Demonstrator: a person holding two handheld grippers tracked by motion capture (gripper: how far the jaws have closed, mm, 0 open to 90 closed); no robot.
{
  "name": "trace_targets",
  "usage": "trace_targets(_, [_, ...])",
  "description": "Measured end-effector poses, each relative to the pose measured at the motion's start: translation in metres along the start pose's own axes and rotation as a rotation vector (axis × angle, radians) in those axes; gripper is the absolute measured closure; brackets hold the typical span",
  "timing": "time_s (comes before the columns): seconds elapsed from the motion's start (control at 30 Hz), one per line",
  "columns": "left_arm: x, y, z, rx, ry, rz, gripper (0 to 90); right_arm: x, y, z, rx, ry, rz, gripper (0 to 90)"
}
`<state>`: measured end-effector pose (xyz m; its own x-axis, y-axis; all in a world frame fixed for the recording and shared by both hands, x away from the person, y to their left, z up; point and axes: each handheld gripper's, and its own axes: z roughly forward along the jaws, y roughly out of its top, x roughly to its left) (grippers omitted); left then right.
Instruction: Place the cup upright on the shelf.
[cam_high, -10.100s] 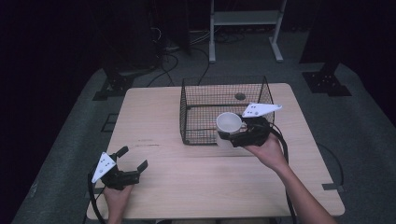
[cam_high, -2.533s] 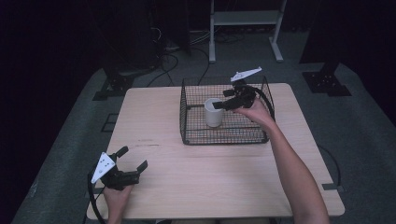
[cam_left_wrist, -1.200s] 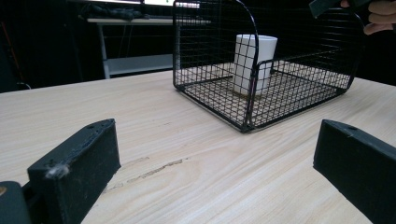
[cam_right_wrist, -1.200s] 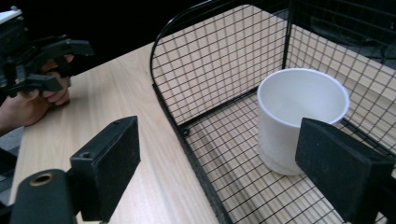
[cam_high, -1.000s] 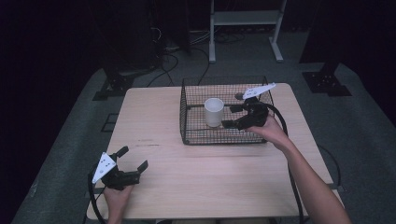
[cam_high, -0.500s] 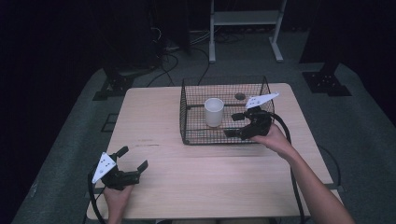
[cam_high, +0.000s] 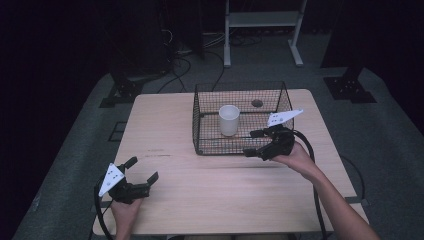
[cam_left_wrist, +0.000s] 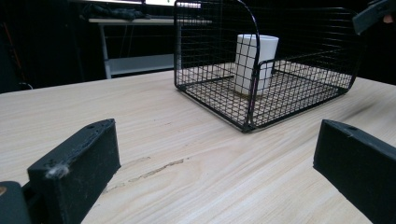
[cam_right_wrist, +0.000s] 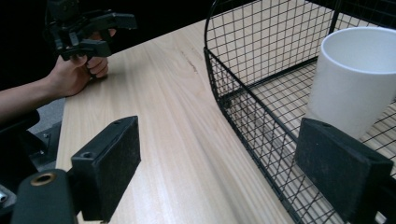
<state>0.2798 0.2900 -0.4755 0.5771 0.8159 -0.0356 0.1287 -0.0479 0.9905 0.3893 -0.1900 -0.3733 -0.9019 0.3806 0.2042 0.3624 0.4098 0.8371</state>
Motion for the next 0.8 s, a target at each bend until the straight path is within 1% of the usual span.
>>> trace_targets(0.2, [0.0, 0.0, 0.0, 0.001, 0.0, 0.0, 0.0, 0.006, -0.009, -0.002, 0.003, 0.006, -0.005, 13.2])
trace_targets(0.5, [0.0, 0.0, 0.0, 0.0, 0.001, 0.0, 0.0, 0.007, -0.021, -0.004, 0.003, 0.013, 0.015, 13.2])
trace_targets(0.67, [0.0, 0.0, 0.0, 0.0, 0.001, -0.001, 0.0, 0.009, -0.028, -0.005, 0.016, 0.012, 0.015, 13.2])
trace_targets(0.8, [0.0, 0.0, 0.0, 0.002, 0.002, 0.002, 0.0, 0.011, -0.033, -0.007, 0.016, 0.011, 0.016, 13.2])
